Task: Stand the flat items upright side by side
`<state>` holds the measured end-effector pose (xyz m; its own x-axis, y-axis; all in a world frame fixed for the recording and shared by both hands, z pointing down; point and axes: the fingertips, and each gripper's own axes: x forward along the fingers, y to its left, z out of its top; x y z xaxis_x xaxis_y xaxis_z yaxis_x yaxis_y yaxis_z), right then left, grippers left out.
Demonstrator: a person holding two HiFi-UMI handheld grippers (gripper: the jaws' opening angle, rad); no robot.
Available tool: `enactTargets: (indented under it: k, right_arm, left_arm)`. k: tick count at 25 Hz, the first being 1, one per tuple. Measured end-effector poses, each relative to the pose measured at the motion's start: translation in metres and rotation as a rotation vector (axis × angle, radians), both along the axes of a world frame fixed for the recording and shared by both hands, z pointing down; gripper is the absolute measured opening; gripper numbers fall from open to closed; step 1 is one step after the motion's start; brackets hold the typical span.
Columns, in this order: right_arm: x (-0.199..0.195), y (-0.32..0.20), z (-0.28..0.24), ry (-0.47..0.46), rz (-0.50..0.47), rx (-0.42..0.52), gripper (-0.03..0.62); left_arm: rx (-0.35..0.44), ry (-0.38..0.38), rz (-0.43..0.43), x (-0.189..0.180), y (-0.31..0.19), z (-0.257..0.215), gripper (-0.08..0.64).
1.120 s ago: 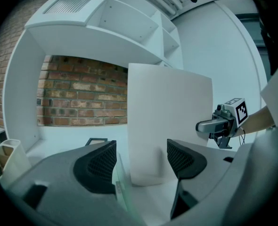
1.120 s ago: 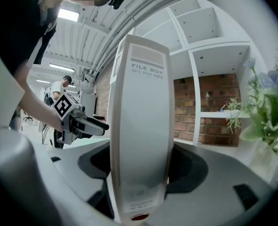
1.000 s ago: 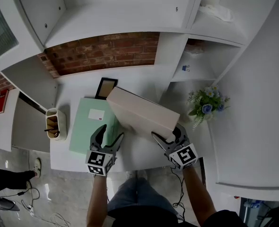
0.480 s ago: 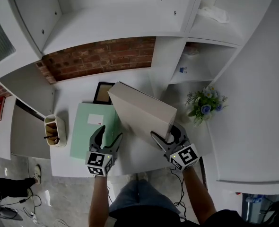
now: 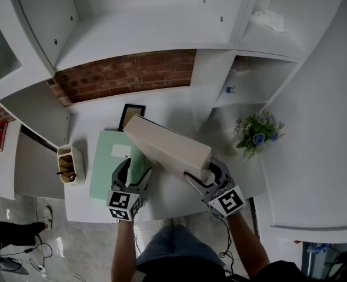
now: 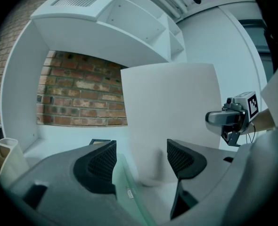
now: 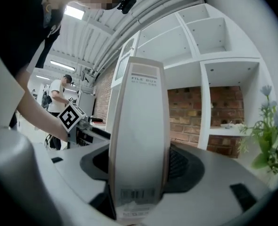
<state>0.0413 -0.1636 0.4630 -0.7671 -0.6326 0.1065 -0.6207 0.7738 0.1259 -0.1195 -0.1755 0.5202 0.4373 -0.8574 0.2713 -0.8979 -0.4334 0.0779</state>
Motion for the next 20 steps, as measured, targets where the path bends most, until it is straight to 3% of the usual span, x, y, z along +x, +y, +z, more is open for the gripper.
enactTargets:
  k: [8, 15, 20]
  right_arm:
    - [0.002, -0.023, -0.035, -0.091, 0.149, 0.052, 0.272]
    - [0.013, -0.074, -0.044, -0.148, 0.457, 0.119, 0.272]
    - [0.013, -0.11, -0.04, -0.175, 0.605, 0.127, 0.272]
  left_arm:
    - [-0.005, -0.001, -0.014, -0.011, -0.003, 0.001, 0.308]
    - [-0.006, 0.005, 0.004, -0.008, -0.012, 0.001, 0.308]
    - [-0.016, 0.013, 0.021, -0.004, -0.019, 0.005, 0.308]
